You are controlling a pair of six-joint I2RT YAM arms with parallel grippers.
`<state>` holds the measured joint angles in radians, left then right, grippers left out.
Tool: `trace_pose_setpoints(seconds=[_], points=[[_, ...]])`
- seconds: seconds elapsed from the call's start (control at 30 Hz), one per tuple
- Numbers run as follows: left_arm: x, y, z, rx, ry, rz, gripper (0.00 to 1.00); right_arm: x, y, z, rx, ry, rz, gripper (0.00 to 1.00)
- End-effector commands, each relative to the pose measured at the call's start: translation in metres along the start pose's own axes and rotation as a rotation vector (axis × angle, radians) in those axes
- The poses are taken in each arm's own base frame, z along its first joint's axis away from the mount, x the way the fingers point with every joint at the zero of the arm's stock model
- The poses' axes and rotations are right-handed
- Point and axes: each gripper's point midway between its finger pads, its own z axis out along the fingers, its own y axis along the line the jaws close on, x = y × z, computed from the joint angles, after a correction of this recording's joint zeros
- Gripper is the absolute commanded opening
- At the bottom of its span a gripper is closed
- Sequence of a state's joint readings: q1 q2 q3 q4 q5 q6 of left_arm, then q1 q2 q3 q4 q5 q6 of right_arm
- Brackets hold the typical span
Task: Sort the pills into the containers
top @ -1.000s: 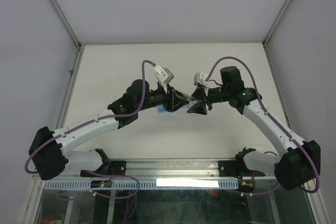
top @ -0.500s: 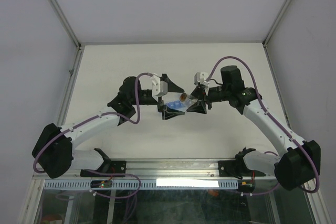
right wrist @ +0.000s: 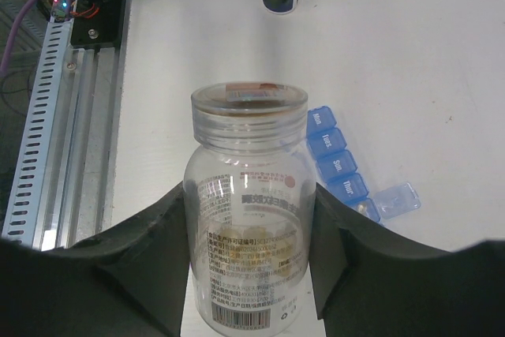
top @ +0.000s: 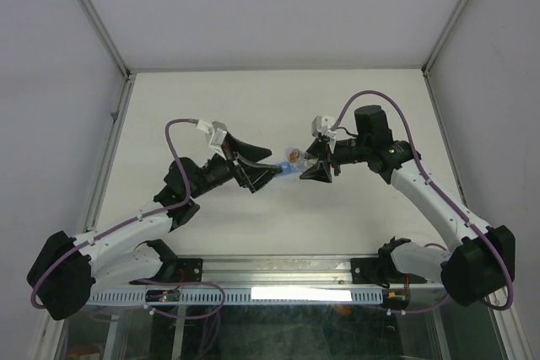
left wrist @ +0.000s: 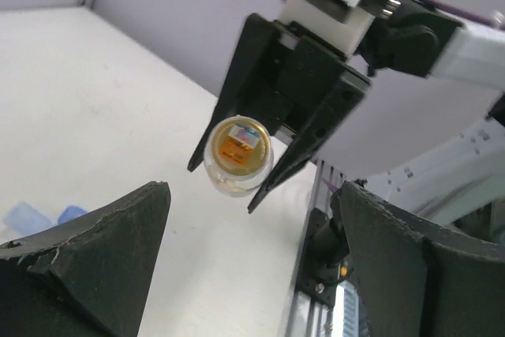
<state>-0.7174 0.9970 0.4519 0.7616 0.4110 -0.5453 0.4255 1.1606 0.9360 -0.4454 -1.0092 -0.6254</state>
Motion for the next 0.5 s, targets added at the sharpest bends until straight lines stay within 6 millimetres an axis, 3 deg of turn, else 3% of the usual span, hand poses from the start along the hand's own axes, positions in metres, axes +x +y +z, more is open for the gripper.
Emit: trace_pose_setpoints(seconds=[0.0,0.07,0.3,0.47], points=[[-0.013,0.009,0.021,-0.26,-0.025,-0.135,0.91,-0.017,-0.007,-0.002,0.021,-0.036,-0.062,0.0],[-0.012,0.01,0.028,-0.35,0.01,-0.079,0.91,-0.017,-0.007,-0.002,0.022,-0.035,-0.064,0.0],[-0.008,0.013,0.044,-0.399,0.065,-0.039,0.86,-0.017,-0.008,-0.003,0.026,-0.034,-0.066,0.0],[-0.007,0.006,0.057,-0.352,0.094,-0.029,0.75,-0.017,-0.008,-0.003,0.026,-0.035,-0.067,0.0]])
